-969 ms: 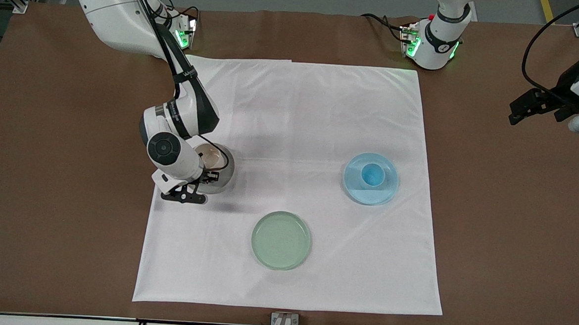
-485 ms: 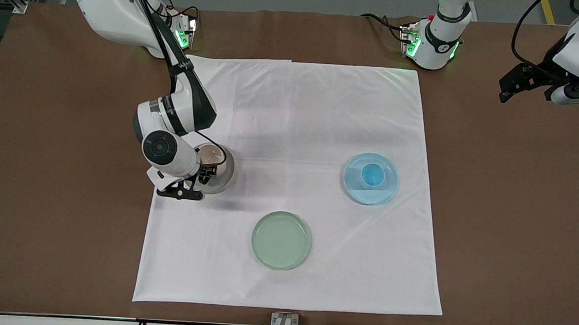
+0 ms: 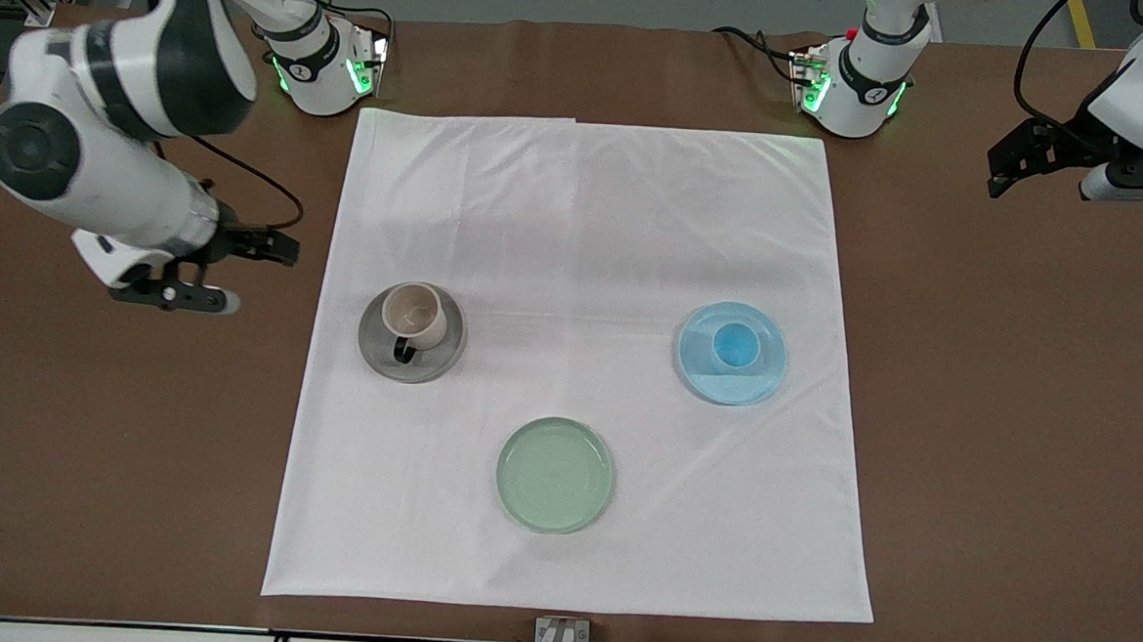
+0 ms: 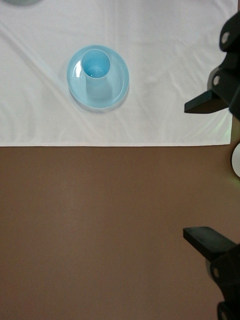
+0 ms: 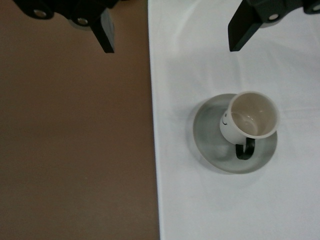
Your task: Place blue cup in blue plate and white mug in gray plate
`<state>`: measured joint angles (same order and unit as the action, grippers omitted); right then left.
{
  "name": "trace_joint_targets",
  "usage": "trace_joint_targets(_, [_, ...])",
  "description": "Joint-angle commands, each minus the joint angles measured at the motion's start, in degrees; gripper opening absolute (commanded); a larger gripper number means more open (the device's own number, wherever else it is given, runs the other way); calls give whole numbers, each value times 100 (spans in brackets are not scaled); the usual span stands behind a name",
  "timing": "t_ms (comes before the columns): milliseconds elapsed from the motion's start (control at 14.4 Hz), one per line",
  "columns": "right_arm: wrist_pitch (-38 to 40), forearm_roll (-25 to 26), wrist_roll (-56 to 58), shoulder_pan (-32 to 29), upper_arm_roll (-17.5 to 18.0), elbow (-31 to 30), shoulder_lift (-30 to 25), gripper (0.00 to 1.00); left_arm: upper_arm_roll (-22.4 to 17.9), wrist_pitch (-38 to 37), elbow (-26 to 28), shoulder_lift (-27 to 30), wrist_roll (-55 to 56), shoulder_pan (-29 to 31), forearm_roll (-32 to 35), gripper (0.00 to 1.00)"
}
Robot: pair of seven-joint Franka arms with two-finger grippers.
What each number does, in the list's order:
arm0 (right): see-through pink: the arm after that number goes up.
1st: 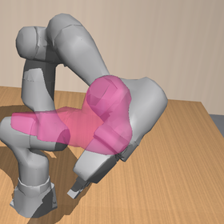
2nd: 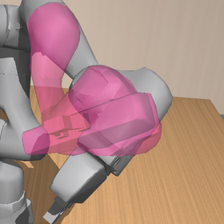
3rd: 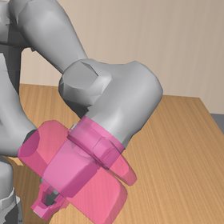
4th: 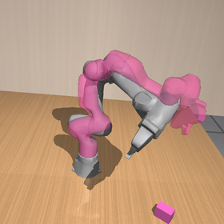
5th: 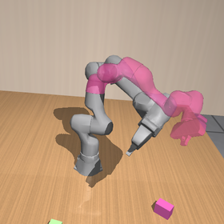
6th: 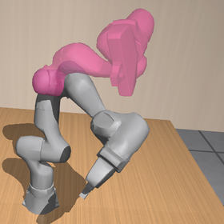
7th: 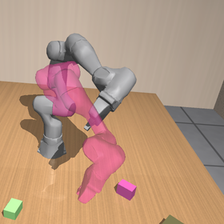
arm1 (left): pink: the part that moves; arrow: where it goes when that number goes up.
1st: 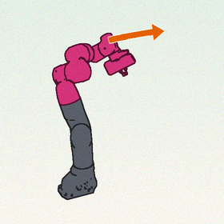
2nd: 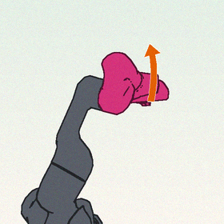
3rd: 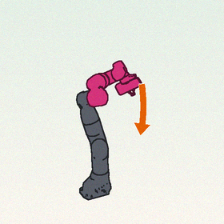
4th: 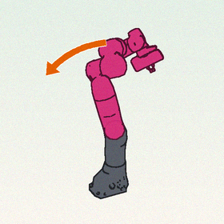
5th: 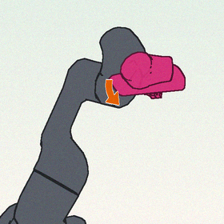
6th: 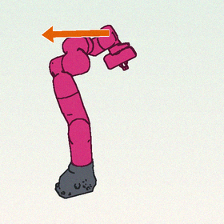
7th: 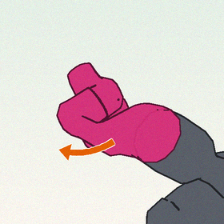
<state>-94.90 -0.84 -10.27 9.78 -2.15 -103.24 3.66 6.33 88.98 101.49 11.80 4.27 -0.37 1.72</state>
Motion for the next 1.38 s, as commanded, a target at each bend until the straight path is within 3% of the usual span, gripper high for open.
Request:
trace_joint_targets(0, [-151, -39, 979, -782, 92, -496, -506, 100, -26, 40, 64, 68, -128, -34, -102, 100])
trace_joint_targets(138, [-169, -39, 1473, -1126, 92, -356, -533, 100, -26, 49, 55, 60, -137, -42, -102, 100])
trace_joint_targets(346, [-169, -30, 1484, -1145, 92, 91, -506, 100, -35, 58, 20, 51, -137, -16, -102, 100])
trace_joint_targets(762, [165, 40, 1475, -1154, 84, 1498, -330, 100, -79, 49, -112, -55, -15, -7, -171, 100])
trace_joint_targets(1315, [157, 32, 1492, -1145, 84, 1693, -330, 100, -79, 40, -551, -494, -5, -25, -269, 100])
